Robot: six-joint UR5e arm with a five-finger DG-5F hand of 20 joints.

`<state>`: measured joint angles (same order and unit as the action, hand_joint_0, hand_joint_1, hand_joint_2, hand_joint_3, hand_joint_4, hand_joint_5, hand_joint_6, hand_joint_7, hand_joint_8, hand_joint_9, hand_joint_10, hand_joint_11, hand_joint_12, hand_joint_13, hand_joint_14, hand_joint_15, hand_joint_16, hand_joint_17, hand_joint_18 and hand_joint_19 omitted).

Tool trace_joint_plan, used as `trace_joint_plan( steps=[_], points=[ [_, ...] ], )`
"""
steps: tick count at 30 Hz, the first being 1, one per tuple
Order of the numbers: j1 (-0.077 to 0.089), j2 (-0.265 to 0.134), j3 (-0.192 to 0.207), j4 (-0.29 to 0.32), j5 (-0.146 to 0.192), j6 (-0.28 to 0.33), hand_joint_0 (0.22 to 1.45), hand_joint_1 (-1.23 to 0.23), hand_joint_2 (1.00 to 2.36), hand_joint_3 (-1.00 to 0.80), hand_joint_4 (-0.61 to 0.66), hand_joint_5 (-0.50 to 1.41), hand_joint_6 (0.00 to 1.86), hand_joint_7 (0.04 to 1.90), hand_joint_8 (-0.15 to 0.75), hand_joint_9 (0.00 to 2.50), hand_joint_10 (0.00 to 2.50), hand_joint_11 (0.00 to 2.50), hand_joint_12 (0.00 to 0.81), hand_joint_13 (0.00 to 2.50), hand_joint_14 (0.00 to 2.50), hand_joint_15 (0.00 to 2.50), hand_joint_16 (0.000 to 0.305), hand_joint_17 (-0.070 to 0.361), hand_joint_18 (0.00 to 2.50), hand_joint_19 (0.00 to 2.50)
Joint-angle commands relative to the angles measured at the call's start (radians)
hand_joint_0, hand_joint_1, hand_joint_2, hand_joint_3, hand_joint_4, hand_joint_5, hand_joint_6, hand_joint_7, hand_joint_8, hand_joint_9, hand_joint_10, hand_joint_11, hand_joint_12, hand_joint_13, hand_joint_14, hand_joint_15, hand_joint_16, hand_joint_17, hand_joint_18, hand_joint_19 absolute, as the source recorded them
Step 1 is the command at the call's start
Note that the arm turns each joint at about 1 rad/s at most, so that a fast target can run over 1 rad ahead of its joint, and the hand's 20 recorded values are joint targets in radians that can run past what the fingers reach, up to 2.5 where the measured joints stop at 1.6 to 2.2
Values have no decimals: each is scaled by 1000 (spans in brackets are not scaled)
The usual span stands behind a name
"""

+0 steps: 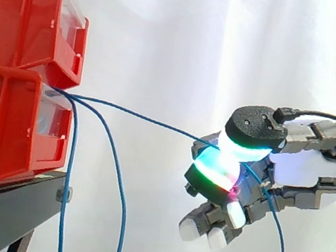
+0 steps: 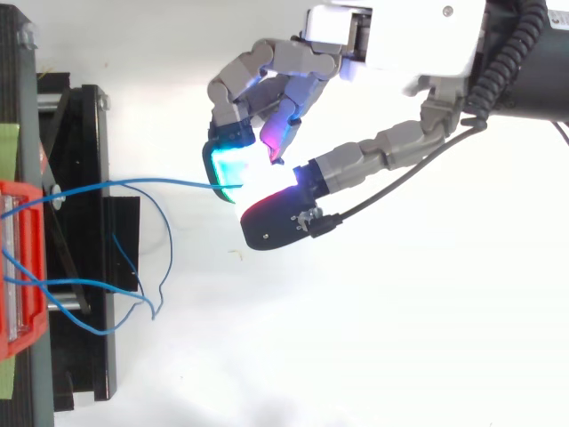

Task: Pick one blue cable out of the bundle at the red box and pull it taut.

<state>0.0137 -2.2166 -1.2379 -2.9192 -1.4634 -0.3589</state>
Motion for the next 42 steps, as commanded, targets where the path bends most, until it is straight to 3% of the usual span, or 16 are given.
trace_joint_plan(
  steps=[1, 20, 42],
  points=[
    [0, 0, 0, 0, 0, 0, 589, -803, 1081, -8, 62, -95, 911, 1207, 399, 879, 9, 491, 421, 533, 7, 229, 66, 148, 563, 298],
    [0, 0, 0, 0, 0, 0, 583, -793, 1131, -12, 44, -95, 913, 1203, 400, 913, 10, 532, 427, 598, 9, 268, 67, 151, 569, 274],
    [0, 0, 0, 0, 0, 0, 600, -793, 1067, -16, 62, -100, 914, 1192, 395, 905, 10, 546, 426, 595, 9, 269, 67, 150, 574, 295]
  ],
)
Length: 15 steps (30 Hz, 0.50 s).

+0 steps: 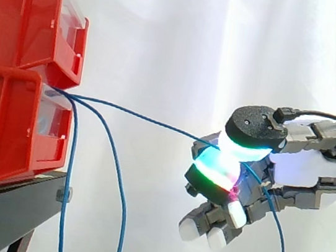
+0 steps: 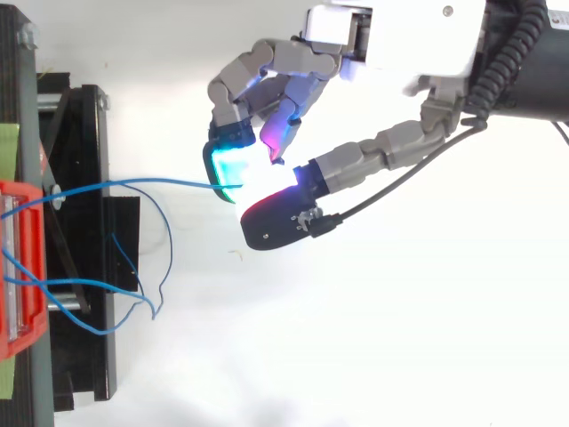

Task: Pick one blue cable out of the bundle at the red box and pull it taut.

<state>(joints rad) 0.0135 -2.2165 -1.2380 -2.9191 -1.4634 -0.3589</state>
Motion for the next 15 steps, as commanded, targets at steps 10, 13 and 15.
trace_joint_plan(
  steps=[10, 13, 15],
  points=[
    [0, 0, -1, 0, 0, 0, 604, -793, 1052, -12, 64, -100, 914, 1191, 396, 911, 10, 555, 427, 600, 10, 280, 67, 150, 577, 299],
    [0, 0, -1, 0, 0, 0, 605, -793, 1046, -10, 64, -100, 913, 1198, 397, 910, 12, 556, 426, 601, 9, 274, 67, 150, 577, 299],
    [-1, 0, 0, 0, 0, 0, 606, -793, 1045, -11, 65, -100, 914, 1192, 392, 912, 10, 558, 428, 603, 11, 284, 67, 150, 578, 299]
  ],
)
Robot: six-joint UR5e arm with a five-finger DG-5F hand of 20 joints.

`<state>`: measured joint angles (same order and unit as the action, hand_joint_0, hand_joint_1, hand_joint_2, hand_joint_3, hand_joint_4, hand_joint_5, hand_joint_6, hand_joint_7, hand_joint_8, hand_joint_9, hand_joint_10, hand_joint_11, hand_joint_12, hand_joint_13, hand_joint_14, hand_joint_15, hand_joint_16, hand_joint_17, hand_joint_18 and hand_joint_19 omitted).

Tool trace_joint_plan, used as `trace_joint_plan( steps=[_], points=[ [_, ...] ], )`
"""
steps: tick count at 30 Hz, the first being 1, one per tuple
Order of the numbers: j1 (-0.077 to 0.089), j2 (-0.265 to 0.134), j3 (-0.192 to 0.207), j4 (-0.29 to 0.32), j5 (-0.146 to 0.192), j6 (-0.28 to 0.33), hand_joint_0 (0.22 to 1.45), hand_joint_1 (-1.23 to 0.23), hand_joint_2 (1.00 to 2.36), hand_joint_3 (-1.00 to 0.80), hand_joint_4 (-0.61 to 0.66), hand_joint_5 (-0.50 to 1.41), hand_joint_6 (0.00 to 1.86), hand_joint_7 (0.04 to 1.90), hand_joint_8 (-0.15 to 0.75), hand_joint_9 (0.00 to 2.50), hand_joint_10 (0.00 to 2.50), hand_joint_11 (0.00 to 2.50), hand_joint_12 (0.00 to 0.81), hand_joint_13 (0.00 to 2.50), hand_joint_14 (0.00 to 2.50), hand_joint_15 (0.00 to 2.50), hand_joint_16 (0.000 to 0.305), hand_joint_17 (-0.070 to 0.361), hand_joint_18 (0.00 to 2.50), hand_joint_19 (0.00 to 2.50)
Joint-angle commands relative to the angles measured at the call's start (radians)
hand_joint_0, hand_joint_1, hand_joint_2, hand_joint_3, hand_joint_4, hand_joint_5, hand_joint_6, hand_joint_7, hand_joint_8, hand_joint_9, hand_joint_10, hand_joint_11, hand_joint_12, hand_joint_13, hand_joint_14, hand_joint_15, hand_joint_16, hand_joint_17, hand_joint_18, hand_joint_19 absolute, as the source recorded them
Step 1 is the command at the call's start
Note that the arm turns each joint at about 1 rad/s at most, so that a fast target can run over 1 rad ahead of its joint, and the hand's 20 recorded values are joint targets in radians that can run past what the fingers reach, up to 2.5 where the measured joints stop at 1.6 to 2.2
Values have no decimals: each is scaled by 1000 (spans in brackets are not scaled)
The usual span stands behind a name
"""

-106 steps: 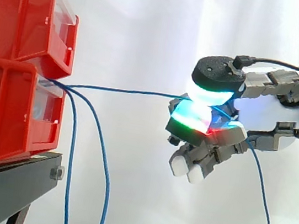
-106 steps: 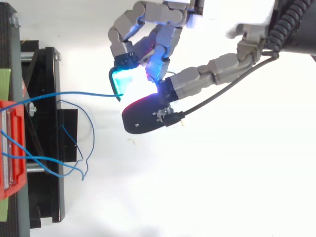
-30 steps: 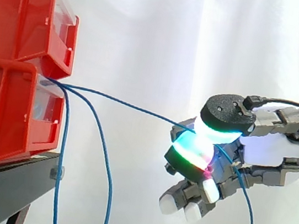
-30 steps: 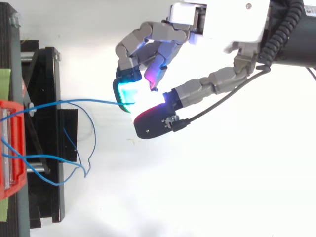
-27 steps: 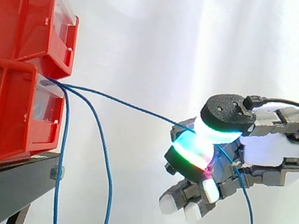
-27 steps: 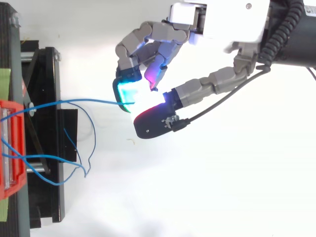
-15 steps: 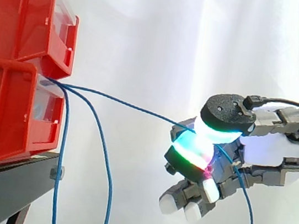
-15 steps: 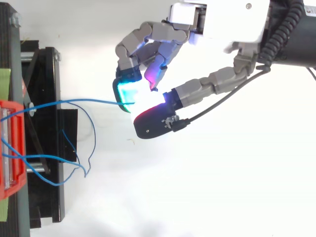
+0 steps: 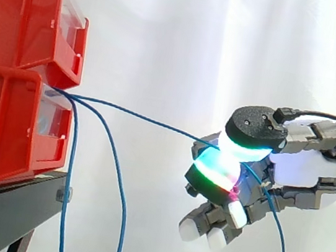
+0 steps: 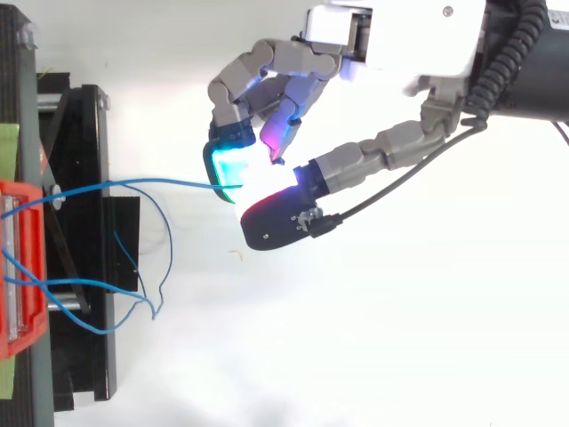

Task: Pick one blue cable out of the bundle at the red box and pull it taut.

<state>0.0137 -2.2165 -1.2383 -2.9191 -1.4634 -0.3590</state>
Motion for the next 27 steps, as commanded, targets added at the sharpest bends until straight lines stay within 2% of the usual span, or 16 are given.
trace_joint_plan(
  steps=[1, 27],
  points=[
    [0, 0, 0, 0, 0, 0, 607, -793, 1044, -11, 61, -100, 914, 1194, 392, 911, 12, 560, 427, 604, 9, 281, 66, 150, 578, 299],
    [-1, 0, 0, 0, 0, 0, 606, -793, 1046, -8, 62, -100, 912, 1198, 397, 922, 12, 561, 428, 611, 9, 282, 67, 150, 590, 304]
  ],
)
